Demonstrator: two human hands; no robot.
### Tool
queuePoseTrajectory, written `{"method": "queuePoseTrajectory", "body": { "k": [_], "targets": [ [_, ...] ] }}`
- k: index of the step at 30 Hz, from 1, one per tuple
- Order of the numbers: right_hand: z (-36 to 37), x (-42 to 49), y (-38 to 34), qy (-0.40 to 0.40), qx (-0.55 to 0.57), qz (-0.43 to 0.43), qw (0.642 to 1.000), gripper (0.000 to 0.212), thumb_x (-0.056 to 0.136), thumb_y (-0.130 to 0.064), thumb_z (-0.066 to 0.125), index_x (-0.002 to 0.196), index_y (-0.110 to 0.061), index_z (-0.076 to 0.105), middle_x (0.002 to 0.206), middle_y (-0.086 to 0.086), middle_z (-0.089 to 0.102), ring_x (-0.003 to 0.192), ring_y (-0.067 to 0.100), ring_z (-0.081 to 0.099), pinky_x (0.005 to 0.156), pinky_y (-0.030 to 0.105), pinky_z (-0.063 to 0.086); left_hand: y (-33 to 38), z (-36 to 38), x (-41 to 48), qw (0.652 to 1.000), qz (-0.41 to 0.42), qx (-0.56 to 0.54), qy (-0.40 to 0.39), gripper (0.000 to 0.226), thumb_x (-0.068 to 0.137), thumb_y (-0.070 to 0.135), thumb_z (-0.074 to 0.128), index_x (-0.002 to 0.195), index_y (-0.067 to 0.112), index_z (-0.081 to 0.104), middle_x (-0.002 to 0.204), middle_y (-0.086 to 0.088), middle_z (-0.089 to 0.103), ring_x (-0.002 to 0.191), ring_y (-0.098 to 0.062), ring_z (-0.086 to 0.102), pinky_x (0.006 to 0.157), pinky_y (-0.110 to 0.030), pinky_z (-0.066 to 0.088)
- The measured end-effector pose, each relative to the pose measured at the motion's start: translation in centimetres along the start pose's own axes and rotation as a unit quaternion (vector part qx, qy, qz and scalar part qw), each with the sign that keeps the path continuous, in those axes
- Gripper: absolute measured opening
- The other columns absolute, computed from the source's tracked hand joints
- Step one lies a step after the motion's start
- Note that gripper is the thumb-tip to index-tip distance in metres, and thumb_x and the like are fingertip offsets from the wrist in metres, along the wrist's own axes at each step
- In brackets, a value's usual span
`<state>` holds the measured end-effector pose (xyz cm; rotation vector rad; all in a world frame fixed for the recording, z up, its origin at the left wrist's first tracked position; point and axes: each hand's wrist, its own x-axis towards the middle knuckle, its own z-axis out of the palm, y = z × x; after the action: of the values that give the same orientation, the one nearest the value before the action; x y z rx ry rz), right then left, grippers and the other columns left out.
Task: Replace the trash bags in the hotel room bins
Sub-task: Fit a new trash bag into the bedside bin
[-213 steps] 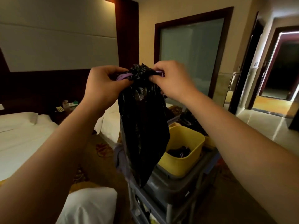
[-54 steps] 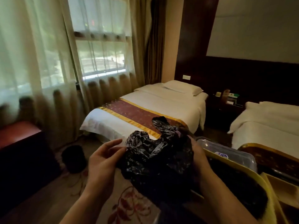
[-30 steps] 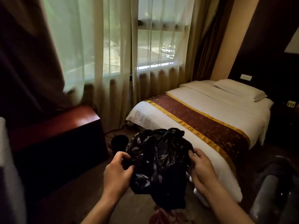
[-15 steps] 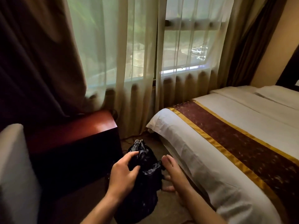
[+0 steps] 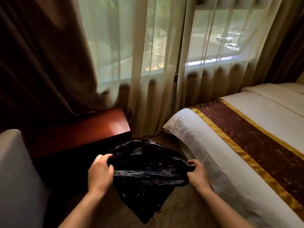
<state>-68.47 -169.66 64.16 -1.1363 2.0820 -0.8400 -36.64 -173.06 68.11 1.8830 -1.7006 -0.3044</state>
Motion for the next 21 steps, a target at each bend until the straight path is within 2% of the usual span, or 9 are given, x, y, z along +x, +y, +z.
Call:
{"method": "queuePoseTrajectory", "body": {
  "k": [3, 6, 8, 10, 12, 14, 17, 19, 21],
  "targets": [
    [1.2, 3.4, -1.9, -0.019, -0.006, 0.006, 1.0, 0.055, 0.078, 0.004, 0.064, 0.126, -0.022, 0.061, 0.122, 0.004, 0.063, 0.098, 0.022, 0.065, 0.074, 0.037, 0.056, -0.9, 2.5, 4.1, 0.999, 0.026, -0.013, -0.038, 0.047, 0.073, -0.002, 0.072, 0.12, 0.009, 0.068, 0.102, -0.006, 0.065, 0.094, -0.03, 0.065, 0.079, -0.037, 0.051],
    [1.8, 6.4, -4.4, -0.079, 0.001, 0.005, 0.997, 0.065, 0.075, 0.004, 0.069, 0.132, -0.023, 0.055, 0.114, 0.001, 0.058, 0.088, 0.013, 0.062, 0.068, 0.028, 0.054, -1.4, 4.4, 7.3, 0.995, 0.034, -0.05, -0.076, 0.062, 0.07, -0.006, 0.07, 0.13, 0.009, 0.06, 0.112, -0.001, 0.062, 0.1, -0.027, 0.064, 0.082, -0.035, 0.051],
    [1.8, 8.2, -5.8, -0.113, 0.005, -0.004, 0.994, 0.073, 0.073, 0.002, 0.077, 0.137, -0.022, 0.051, 0.119, 0.0, 0.054, 0.098, 0.01, 0.058, 0.072, 0.022, 0.052, -1.9, 5.5, 9.6, 0.993, 0.04, -0.065, -0.086, 0.069, 0.069, -0.008, 0.067, 0.134, 0.012, 0.056, 0.117, 0.002, 0.06, 0.103, -0.024, 0.063, 0.083, -0.035, 0.052],
    [1.9, 10.2, -6.9, -0.134, 0.028, 0.01, 0.99, 0.081, 0.072, -0.01, 0.086, 0.142, -0.018, 0.045, 0.129, 0.001, 0.049, 0.119, 0.018, 0.051, 0.082, 0.02, 0.045, -2.0, 6.8, 12.0, 0.991, 0.035, -0.076, -0.102, 0.076, 0.066, -0.012, 0.061, 0.137, 0.013, 0.053, 0.122, 0.003, 0.058, 0.107, -0.023, 0.062, 0.085, -0.032, 0.051],
    [2.3, 12.0, -7.5, -0.146, 0.075, 0.058, 0.985, 0.083, 0.074, -0.033, 0.086, 0.144, -0.015, 0.044, 0.132, 0.004, 0.05, 0.119, 0.021, 0.055, 0.089, 0.027, 0.044, -1.9, 8.4, 13.9, 0.987, 0.031, -0.091, -0.125, 0.081, 0.063, -0.014, 0.057, 0.139, 0.013, 0.051, 0.125, 0.004, 0.056, 0.11, -0.021, 0.059, 0.087, -0.025, 0.046],
    [3.0, 14.1, -7.6, -0.132, 0.081, 0.09, 0.984, 0.073, 0.076, -0.054, 0.078, 0.133, -0.013, 0.058, 0.124, 0.003, 0.063, 0.105, 0.019, 0.065, 0.089, 0.035, 0.052, -1.5, 10.0, 15.3, 0.984, 0.032, -0.107, -0.141, 0.084, 0.061, -0.014, 0.056, 0.14, 0.014, 0.05, 0.127, 0.004, 0.055, 0.114, -0.018, 0.057, 0.09, -0.017, 0.041],
    [3.7, 17.7, -7.9, -0.088, 0.065, 0.079, 0.991, 0.038, 0.081, -0.042, 0.078, 0.086, -0.004, 0.074, 0.084, 0.014, 0.076, 0.078, 0.027, 0.073, 0.077, 0.049, 0.056, -0.5, 12.4, 17.2, 0.981, 0.033, -0.112, -0.154, 0.086, 0.062, -0.014, 0.056, 0.143, 0.016, 0.047, 0.137, 0.002, 0.051, 0.126, -0.018, 0.051, 0.1, -0.013, 0.033],
    [4.0, 20.4, -7.9, -0.055, 0.048, 0.065, 0.995, 0.029, 0.083, -0.028, 0.077, 0.078, 0.0, 0.069, 0.076, 0.019, 0.072, 0.07, 0.03, 0.071, 0.063, 0.045, 0.054, 0.1, 13.8, 18.4, 0.983, 0.023, -0.109, -0.148, 0.087, 0.064, -0.014, 0.057, 0.144, 0.017, 0.046, 0.144, 0.0, 0.047, 0.133, -0.019, 0.045, 0.104, -0.014, 0.03],
    [4.1, 23.2, -7.8, -0.041, 0.006, 0.048, 0.998, 0.022, 0.086, -0.023, 0.074, 0.076, -0.006, 0.066, 0.07, 0.013, 0.069, 0.065, 0.024, 0.067, 0.055, 0.033, 0.044, 0.4, 15.3, 19.9, 0.985, 0.01, -0.105, -0.133, 0.088, 0.064, -0.016, 0.055, 0.145, 0.017, 0.044, 0.146, -0.001, 0.045, 0.135, -0.021, 0.044, 0.107, -0.02, 0.032]
  ]
}}
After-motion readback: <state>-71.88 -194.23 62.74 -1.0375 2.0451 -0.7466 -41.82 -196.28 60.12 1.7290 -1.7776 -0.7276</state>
